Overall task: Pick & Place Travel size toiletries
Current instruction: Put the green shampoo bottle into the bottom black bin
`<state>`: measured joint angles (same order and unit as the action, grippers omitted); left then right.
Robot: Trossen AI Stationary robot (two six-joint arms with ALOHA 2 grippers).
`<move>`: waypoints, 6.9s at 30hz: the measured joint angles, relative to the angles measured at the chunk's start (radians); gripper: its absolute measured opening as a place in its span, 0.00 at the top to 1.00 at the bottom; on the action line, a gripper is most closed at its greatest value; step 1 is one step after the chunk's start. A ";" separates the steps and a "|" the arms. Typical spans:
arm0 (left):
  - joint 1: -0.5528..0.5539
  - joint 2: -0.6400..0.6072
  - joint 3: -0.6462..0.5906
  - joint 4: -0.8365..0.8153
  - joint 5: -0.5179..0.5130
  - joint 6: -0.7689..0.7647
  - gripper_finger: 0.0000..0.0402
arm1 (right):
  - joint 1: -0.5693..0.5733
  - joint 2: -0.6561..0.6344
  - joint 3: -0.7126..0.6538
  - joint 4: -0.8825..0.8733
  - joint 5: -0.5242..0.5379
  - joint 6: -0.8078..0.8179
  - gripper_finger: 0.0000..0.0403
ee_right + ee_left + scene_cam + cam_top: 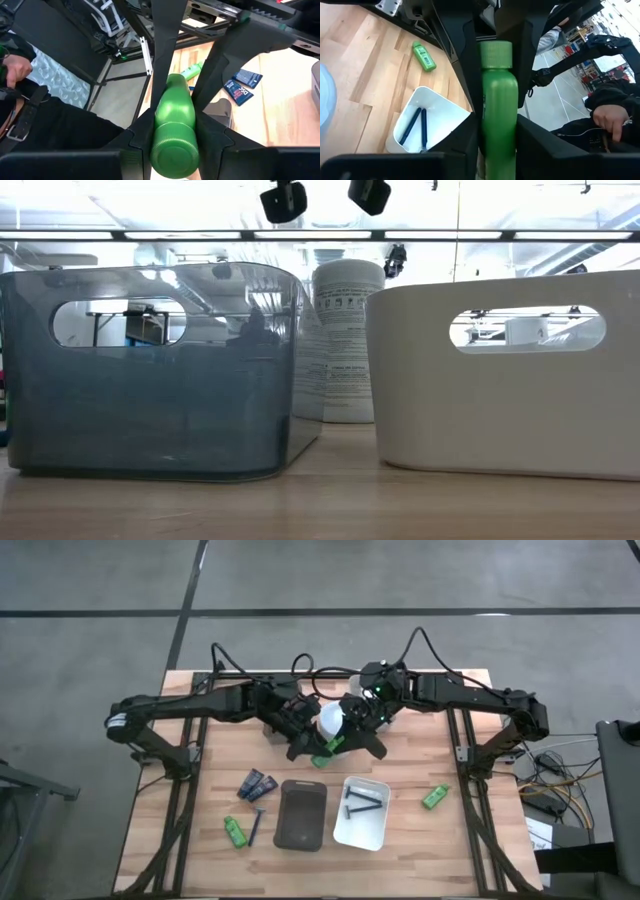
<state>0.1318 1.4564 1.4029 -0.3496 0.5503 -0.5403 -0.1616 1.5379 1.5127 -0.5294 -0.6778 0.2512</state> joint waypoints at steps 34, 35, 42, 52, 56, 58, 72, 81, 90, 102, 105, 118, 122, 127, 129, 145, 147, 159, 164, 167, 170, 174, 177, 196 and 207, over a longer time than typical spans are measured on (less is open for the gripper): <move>-0.066 -0.274 -0.337 0.486 -0.410 0.130 0.77 | -0.001 -0.059 -0.228 0.467 0.084 0.123 0.35; -0.066 -0.287 -0.378 0.556 -0.431 0.106 0.77 | -0.001 -0.059 -0.251 0.533 0.094 0.151 0.35; -0.066 -0.314 -0.599 1.019 -0.579 -0.010 0.77 | -0.002 -0.059 -0.349 0.825 0.210 0.265 0.36; -0.077 -0.217 -0.564 1.104 -0.584 -0.029 0.77 | -0.002 -0.043 -0.344 0.858 0.256 0.294 0.45; -0.077 -0.205 -0.540 1.090 -0.571 -0.016 0.77 | -0.002 -0.043 -0.344 0.853 0.258 0.293 0.51; -0.077 -0.208 -0.538 1.074 -0.571 -0.012 0.77 | -0.001 -0.043 -0.344 0.850 0.255 0.292 0.56; -0.076 -0.233 -0.538 0.925 -0.532 -0.068 0.73 | -0.001 -0.043 -0.344 0.760 0.192 0.293 0.79; -0.074 -0.249 -0.385 0.442 -0.424 -0.089 0.52 | 0.005 -0.042 -0.344 0.597 0.069 0.286 0.79; -0.052 -0.247 -0.203 0.120 -0.404 -0.038 0.48 | 0.009 -0.043 -0.344 0.560 0.022 0.276 0.79; -0.001 -0.138 -0.130 0.098 -0.213 -0.048 0.48 | 0.021 -0.043 -0.344 0.554 0.019 0.261 0.79; 0.000 -0.109 -0.095 0.103 -0.187 -0.031 0.48 | 0.022 -0.043 -0.344 0.554 0.019 0.257 0.80; 0.006 -0.048 -0.007 0.003 -0.162 -0.007 0.57 | 0.022 -0.043 -0.344 0.532 0.020 0.242 0.80; 0.006 -0.039 -0.009 0.004 -0.130 -0.012 0.66 | 0.022 -0.043 -0.344 0.531 0.019 0.240 0.78; 0.008 -0.036 -0.009 0.002 -0.126 -0.010 0.73 | 0.022 -0.043 -0.344 0.523 0.020 0.242 0.76; 0.008 -0.036 -0.008 0.002 -0.126 -0.009 0.73 | 0.022 -0.043 -0.344 0.523 0.020 0.245 0.74; -0.058 -0.087 -0.014 -0.118 -0.125 0.206 0.73 | 0.001 -0.098 -0.350 0.444 -0.064 0.220 0.42; -0.088 -0.087 -0.014 -0.126 -0.128 0.277 0.73 | -0.005 -0.122 -0.357 0.408 -0.055 0.195 0.40; -0.227 -0.088 -0.016 -0.207 -0.294 0.463 0.73 | -0.009 -0.300 -0.463 0.348 0.095 0.208 0.32; -0.259 -0.087 -0.016 -0.240 -0.324 0.463 0.73 | -0.009 -0.375 -0.513 0.353 0.167 0.247 0.31; -0.282 -0.077 -0.016 -0.256 -0.345 0.463 0.73 | -0.009 -0.409 -0.534 0.353 0.185 0.265 0.30; -0.307 -0.055 -0.016 -0.273 -0.363 0.463 0.73 | -0.009 -0.428 -0.545 0.352 0.188 0.271 0.29; -0.344 -0.011 -0.016 -0.280 -0.390 0.460 0.73 | -0.009 -0.436 -0.550 0.353 0.191 0.274 0.28; -0.371 0.027 -0.016 -0.280 -0.421 0.460 0.73 | -0.009 -0.437 -0.550 0.353 0.191 0.284 0.28; -0.483 0.112 -0.250 -0.075 -0.570 0.427 0.73 | -0.006 -0.442 -0.550 0.351 0.182 0.378 0.40; -0.486 0.121 -0.434 0.113 -0.676 0.432 0.72 | -0.006 -0.439 -0.552 0.350 0.210 0.382 0.38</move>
<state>-0.3540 1.5777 0.9690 -0.2370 -0.1253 -0.1086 -0.1677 1.0992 0.9607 -0.1791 -0.4676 0.6328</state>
